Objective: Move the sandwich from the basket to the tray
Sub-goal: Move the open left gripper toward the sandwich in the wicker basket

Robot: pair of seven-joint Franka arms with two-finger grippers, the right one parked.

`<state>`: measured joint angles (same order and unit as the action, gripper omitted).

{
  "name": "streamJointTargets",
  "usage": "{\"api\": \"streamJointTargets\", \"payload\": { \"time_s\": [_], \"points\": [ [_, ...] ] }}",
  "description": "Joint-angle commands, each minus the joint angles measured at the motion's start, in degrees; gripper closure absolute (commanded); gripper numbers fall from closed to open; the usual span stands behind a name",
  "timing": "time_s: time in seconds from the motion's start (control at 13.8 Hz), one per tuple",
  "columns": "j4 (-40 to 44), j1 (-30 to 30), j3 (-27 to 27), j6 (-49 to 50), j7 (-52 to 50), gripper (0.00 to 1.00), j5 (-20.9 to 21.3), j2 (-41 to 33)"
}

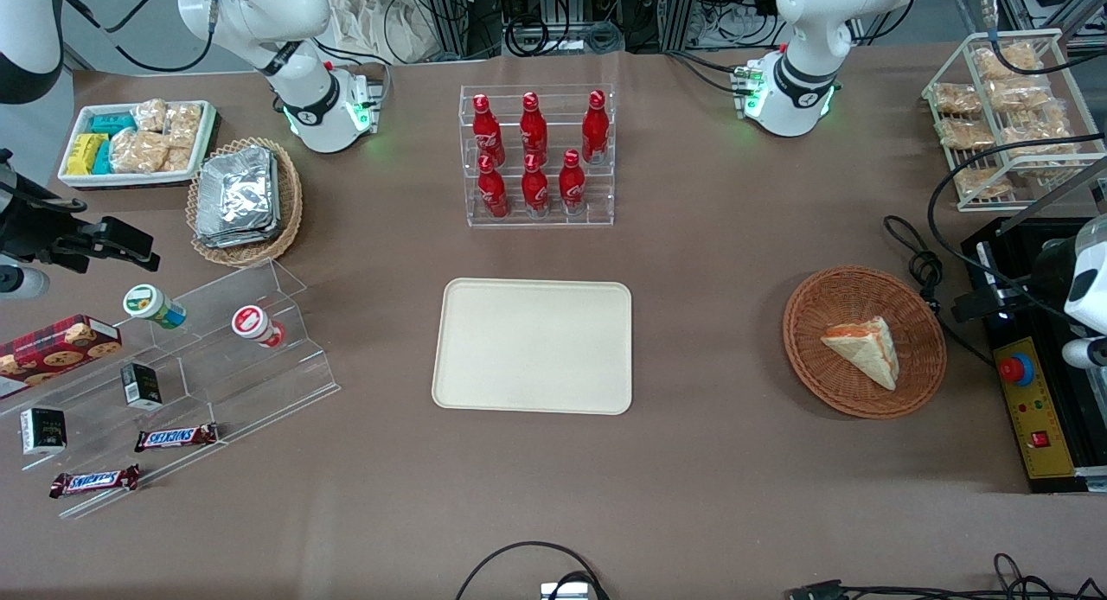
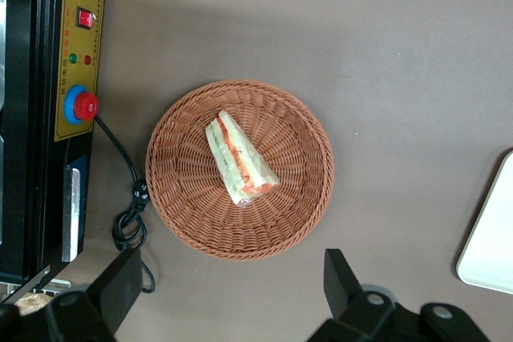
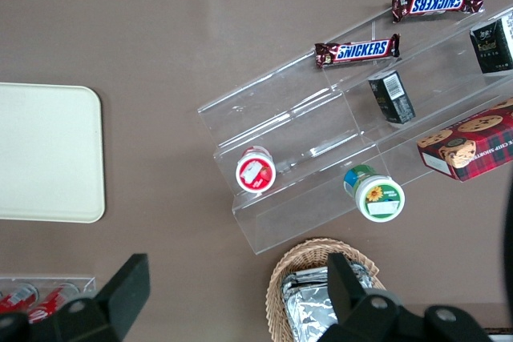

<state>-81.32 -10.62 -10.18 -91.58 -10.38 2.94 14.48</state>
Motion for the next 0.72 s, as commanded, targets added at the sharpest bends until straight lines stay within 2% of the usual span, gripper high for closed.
{"api": "streamJointTargets", "payload": {
  "time_s": [0.0, 0.36, 0.65],
  "points": [
    [1.3, 0.3, -0.1, 2.5, -1.8, 0.0, 0.2, 0.1],
    [0.2, 0.2, 0.0, 2.6, -3.7, 0.0, 0.7, 1.0],
    [-3.7, 0.9, -0.1, -2.6, -16.0, 0.0, 0.2, 1.6]
  ]
}}
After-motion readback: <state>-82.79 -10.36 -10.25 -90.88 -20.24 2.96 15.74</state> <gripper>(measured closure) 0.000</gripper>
